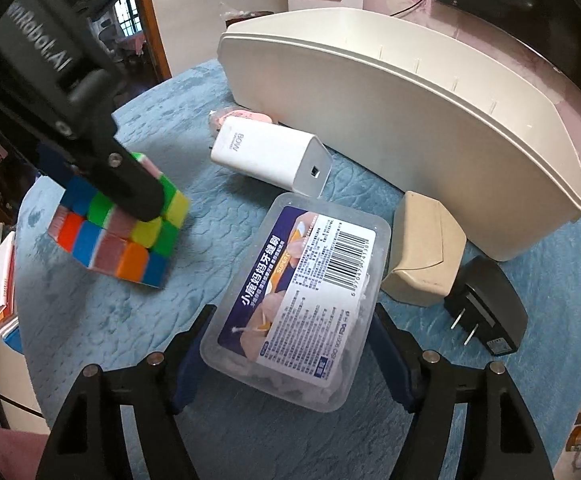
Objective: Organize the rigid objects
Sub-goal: 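Lift the Rubik's cube and clear box and carry both over the bin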
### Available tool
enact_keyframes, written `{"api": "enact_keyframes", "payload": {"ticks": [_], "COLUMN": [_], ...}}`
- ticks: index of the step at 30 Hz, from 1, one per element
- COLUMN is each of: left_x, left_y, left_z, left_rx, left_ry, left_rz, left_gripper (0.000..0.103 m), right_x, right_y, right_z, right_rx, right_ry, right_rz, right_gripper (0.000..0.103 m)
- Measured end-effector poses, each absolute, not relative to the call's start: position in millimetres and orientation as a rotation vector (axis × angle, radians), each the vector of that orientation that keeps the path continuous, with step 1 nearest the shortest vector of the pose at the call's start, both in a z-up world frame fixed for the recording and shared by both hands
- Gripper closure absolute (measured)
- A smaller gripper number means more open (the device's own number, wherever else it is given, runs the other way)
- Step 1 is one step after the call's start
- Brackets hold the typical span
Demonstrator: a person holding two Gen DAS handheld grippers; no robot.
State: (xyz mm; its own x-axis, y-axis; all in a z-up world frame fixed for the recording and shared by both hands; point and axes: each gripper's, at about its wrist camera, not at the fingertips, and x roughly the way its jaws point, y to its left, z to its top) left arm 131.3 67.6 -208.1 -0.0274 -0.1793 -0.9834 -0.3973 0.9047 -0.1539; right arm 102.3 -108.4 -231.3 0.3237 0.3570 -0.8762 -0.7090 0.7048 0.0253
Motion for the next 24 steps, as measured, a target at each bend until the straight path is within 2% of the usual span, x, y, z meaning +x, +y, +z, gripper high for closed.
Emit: {"api": "enact_keyframes", "payload": {"ticks": [11,24], "left_x": [85.2,65.6], "left_y": [105.0,147.6], "left_z": [-201.0,-152.2], "left_rx": [-0.510,-0.466], "left_ry": [1.560,1.483], "left_rz": [0.230,0.273], "left_gripper": [0.040,0.040], "right_x": [67.0,23.8], "right_y": [-102.5,-66.0], "right_z": [-210.7,-188.3], "right_rx": [-0.446,-0.595], "right_ry": [0.981,0.872], "right_rz": [0.802,0.921], "right_gripper": [0.030,0.032]}}
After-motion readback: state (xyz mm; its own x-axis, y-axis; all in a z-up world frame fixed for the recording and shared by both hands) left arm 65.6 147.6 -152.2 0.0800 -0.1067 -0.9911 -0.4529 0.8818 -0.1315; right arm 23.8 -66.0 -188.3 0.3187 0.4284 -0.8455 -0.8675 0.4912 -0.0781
